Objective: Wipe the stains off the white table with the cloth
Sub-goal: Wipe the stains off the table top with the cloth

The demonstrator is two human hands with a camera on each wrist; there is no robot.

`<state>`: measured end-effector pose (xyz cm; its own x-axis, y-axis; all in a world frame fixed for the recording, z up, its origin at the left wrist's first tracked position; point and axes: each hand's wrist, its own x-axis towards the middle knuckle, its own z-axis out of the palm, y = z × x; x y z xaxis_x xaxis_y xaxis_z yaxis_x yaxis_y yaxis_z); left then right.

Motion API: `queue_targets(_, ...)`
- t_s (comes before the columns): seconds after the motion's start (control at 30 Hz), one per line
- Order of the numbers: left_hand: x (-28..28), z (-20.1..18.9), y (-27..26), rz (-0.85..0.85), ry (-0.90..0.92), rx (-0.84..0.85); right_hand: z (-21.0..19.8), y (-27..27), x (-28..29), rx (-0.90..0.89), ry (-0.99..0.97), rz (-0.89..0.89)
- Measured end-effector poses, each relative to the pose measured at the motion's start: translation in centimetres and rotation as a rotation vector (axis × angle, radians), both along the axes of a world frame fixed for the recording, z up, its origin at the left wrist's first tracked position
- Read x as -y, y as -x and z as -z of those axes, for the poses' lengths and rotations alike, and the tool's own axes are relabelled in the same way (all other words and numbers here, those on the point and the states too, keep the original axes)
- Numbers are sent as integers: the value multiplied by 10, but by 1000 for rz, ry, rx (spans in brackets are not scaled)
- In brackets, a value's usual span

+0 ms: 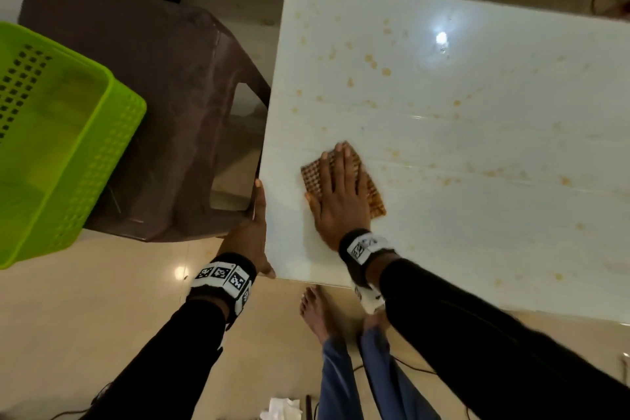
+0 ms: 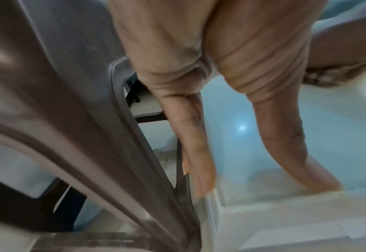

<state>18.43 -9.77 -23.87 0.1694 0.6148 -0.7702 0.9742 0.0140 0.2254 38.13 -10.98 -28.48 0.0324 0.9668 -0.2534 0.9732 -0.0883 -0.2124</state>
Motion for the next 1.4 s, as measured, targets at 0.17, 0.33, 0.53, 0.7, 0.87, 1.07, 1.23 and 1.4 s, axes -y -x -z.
queue_targets(0.17, -2, -15, -5, 19, -3, -35, 0, 19, 67, 1, 31, -521)
queue_targets(0.33, -6, 3, 5, 65, -15, -18, -4, 31, -55, 2, 9, -441)
queue_targets(0.53, -18, -9, 17, 299, 33, -120, -7, 63, -3, -37, 0, -200)
queue_targets(0.7, -26, -21, 28, 370, 15, -21, -8, 109, 123, -93, 135, -250)
queue_targets(0.87, -27, -17, 32, 348, 81, 31, -7, 107, 109, -68, 81, -253)
queue_targets(1.07, -16, -38, 5, 444, 44, -212, -5, 40, -2, -9, 14, 198)
queue_targets(1.23, -19, -38, -6, 384, -93, -264, -3, 52, -12, -30, 26, 193)
queue_targets(1.4, -43, -35, -17, 593, -84, -294, -6, 70, 56, -36, 22, -160)
